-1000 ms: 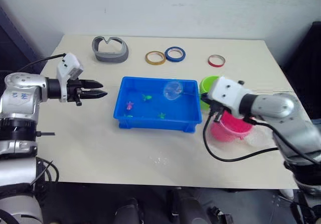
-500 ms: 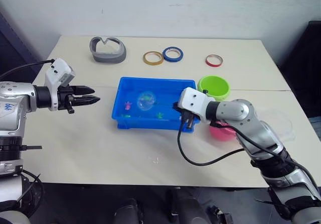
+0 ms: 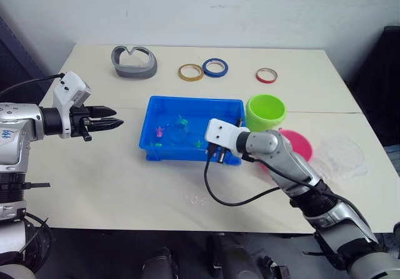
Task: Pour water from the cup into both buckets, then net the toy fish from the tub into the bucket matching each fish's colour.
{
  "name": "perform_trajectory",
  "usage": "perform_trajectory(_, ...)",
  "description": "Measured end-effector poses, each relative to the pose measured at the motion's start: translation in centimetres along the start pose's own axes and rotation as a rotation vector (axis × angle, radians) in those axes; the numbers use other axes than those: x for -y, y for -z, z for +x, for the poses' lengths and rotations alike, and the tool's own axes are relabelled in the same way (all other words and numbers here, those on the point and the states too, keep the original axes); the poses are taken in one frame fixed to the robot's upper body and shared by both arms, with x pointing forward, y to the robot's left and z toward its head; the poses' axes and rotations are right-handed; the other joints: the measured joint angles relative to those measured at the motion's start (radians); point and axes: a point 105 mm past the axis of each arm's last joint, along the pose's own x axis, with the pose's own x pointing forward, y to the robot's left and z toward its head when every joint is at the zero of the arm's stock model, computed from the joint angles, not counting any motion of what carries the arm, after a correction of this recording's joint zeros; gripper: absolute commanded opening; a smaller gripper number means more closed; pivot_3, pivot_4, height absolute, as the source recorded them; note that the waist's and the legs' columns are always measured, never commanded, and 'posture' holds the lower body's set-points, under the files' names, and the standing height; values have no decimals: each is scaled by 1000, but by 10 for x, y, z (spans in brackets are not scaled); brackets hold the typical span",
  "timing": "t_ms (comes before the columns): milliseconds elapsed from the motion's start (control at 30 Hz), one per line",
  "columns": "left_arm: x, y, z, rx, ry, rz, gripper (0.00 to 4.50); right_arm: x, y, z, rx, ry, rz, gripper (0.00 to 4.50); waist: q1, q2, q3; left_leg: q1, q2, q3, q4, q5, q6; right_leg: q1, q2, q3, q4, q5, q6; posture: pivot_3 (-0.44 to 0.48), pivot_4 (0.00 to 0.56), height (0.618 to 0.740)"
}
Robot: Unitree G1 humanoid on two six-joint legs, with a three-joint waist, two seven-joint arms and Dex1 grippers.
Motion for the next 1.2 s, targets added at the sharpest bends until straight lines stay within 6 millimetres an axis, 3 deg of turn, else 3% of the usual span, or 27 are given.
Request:
perform_trajectory(267, 4, -5, 1, 10, 10, 14, 2115, -8, -21, 15, 54, -19, 14, 0, -1, 0, 0, 0, 0, 0, 0, 0, 0, 0, 0, 0, 0, 0, 0, 0, 150, 738)
perform_trajectory(500, 5, -3, 1, 9, 17, -3, 2115, -14, -36, 18, 116, -63, 144, 0, -1, 0, 0, 0, 0, 0, 0, 0, 0, 0, 0, 0, 0, 0, 0, 0, 150, 738)
perform_trajectory(733, 8, -5, 2, 14, 32, -6, 2115, -4, -38, 6, 142, -72, 280, 0, -2, 0, 0, 0, 0, 0, 0, 0, 0, 0, 0, 0, 0, 0, 0, 0, 150, 738)
perform_trajectory(933, 12, -18, 3, 44, 60, 27, 2115, 7, -37, -14, 151, -61, 303, 0, 0, -1, 0, 0, 0, 0, 0, 0, 0, 0, 0, -1, -1, 0, 0, 0, 150, 738)
perform_trajectory(1200, 36, -32, 25, 71, 227, 52, 2115, 24, -23, -44, 112, -19, 307, 0, 3, -1, 0, -1, 0, -1, 0, 0, 0, 0, 0, -1, -1, 0, 0, 0, 150, 738)
